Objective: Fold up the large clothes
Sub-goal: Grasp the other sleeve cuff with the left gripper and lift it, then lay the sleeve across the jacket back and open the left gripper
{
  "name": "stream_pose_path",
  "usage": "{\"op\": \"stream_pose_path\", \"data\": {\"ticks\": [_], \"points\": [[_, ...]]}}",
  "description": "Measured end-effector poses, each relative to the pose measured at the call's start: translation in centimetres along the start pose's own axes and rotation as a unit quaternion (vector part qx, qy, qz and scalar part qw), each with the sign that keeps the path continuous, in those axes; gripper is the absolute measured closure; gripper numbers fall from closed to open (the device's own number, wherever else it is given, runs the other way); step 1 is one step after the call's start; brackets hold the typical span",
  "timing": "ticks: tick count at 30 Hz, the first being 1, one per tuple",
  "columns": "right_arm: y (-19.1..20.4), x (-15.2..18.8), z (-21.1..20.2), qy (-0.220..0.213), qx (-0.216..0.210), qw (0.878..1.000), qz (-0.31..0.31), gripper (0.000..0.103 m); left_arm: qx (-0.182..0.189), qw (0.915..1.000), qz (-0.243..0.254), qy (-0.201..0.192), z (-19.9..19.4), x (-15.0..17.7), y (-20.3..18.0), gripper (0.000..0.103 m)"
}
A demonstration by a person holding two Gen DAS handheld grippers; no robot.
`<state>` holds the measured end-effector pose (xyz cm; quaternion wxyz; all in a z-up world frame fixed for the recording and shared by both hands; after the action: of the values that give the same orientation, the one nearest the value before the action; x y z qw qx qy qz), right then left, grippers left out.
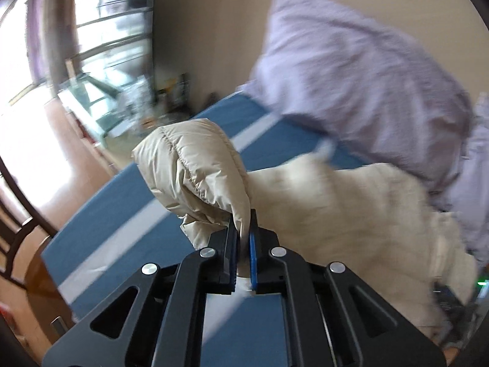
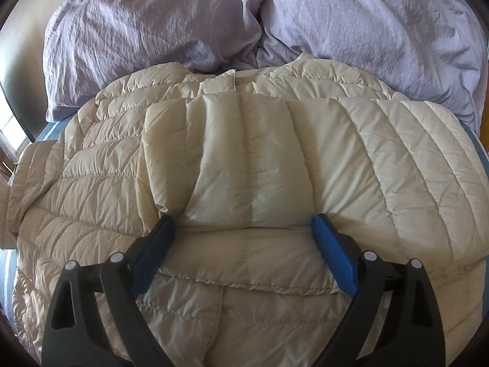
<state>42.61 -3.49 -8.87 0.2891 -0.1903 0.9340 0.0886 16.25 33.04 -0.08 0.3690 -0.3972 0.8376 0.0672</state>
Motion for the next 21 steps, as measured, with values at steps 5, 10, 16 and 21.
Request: {"op": "stream_pose_path", "data": {"ticks": [5, 10, 16, 21], "points": [[0.1, -0.1, 0.1, 0.013, 0.004, 1.000, -0.009, 0.011, 0.077, 0.9962, 0.040, -0.009, -2.4, -0.1, -7.4, 0.098], [-0.4, -0.1, -1.4, 0.024, -0.021, 0.999, 0.001, 0.010, 0.145, 0.9864, 0.077, 0.003, -3.7, 1.3, -14.4, 0.098], [-3.3, 0.6, -4.9, 0.002, -0.016, 1.000, 0.008, 0.008, 0.195, 0.9730, 0.120, 0.026, -4.1, 4.2, -21.2, 0.098], [-6.9, 1.6, -6.7, -0.015, 0.004, 1.000, 0.021, 0.008, 0.216, 0.9611, 0.166, 0.048, -3.5, 7.5, -27.0, 0.098]]}}
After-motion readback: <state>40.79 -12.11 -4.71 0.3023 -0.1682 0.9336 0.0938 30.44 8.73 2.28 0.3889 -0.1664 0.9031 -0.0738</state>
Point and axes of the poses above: each gripper's, at about its wrist camera, not at the fingertips, and z roughly the way its jaws point, y to its left, x to its underside, the point moved 6 cm from there along z, roughly the way its jaws point, and after that the axes turned 1 degree about -y, right-handed, at the moved point
